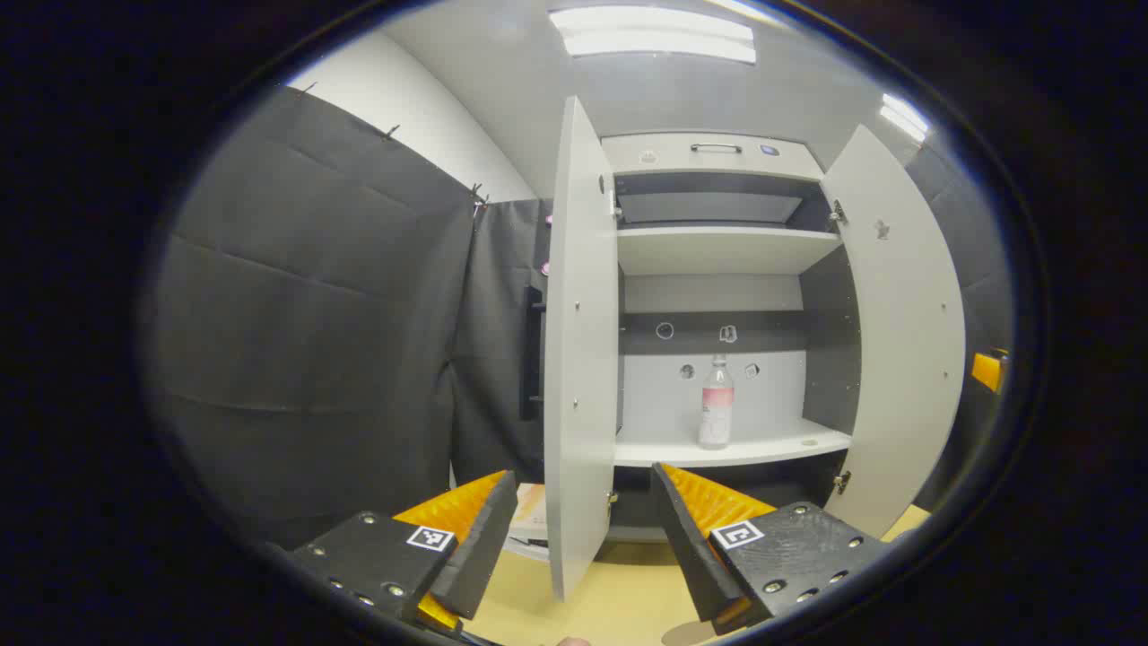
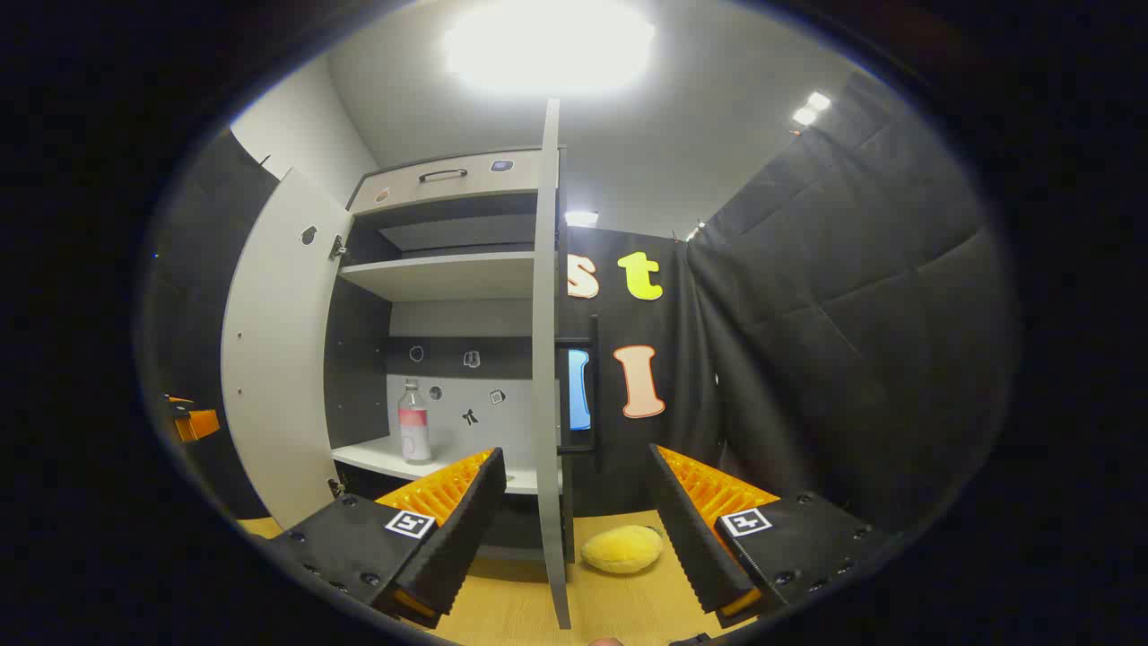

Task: Grasp the bottle in the cabinet with the left hand and place it on the coaster, then close the right door with the right hand and the left door with the left hand.

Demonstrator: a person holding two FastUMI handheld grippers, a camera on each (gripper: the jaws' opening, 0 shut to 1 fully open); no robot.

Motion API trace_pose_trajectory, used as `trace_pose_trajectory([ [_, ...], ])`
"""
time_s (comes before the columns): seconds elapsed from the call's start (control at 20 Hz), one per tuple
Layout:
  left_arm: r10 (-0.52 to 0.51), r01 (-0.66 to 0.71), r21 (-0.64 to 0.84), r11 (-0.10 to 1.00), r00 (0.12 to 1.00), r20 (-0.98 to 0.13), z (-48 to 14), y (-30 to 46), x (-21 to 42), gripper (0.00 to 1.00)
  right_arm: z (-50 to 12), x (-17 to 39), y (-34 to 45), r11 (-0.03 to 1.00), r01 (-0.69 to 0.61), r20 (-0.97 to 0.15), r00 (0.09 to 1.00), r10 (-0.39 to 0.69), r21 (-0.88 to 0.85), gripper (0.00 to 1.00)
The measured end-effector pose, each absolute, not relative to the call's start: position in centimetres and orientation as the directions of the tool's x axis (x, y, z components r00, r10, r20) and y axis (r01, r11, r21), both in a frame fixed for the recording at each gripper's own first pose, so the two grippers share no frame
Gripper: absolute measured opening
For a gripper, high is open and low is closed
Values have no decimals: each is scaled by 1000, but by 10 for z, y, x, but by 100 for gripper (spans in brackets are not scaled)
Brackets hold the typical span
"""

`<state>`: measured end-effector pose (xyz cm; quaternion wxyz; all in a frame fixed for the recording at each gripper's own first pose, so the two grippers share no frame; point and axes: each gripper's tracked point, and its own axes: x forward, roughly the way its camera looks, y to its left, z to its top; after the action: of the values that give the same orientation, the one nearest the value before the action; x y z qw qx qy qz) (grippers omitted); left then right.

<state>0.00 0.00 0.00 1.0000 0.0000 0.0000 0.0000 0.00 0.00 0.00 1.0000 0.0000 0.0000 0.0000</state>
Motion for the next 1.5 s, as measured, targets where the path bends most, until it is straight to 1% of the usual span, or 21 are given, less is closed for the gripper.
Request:
trace_pose_trajectory([
  [0.3,-56,55,19,998,998,14,4,-25,-7,95,5,-11,-16,1000,17,22,1000,-17,12,100],
  [0.6,-72,72,5,997,997,25,9,-48,-19,95,-5,-15,-30,999,6,18,1000,-6,34,100],
  [0.85,-75,74,15,997,996,49,19,-67,-25,95,-16,-19,-33,997,-49,12,999,48,51,99],
  [0.95,-90,89,20,996,994,63,25,-80,-24,95,-21,-21,-38,997,-55,4,999,54,54,99],
  [1.15,-133,134,-12,991,989,71,35,-105,-2,95,-25,-26,-39,995,-71,-14,997,72,71,99],
  [1.2,-141,142,-17,990,987,78,38,-110,7,88,-26,-26,-42,996,-66,-18,998,68,66,99],
  [1.25,-149,151,-15,988,985,85,43,-114,16,88,-28,-26,-44,996,-60,-23,998,61,62,99],
  [1.3,-157,159,-8,987,983,91,46,-118,25,95,-29,-25,-47,997,-52,-27,998,54,62,99],
  [1.4,-180,180,8,984,978,110,52,-126,44,95,-31,-24,-50,997,-34,-32,999,36,64,99],
  [1.45,-195,194,13,981,974,115,54,-131,55,88,-32,-24,-51,998,-23,-37,999,25,65,99],
  [1.5,-210,209,14,978,971,117,57,-137,64,88,-31,-23,-52,998,-14,-36,999,16,67,99],
])
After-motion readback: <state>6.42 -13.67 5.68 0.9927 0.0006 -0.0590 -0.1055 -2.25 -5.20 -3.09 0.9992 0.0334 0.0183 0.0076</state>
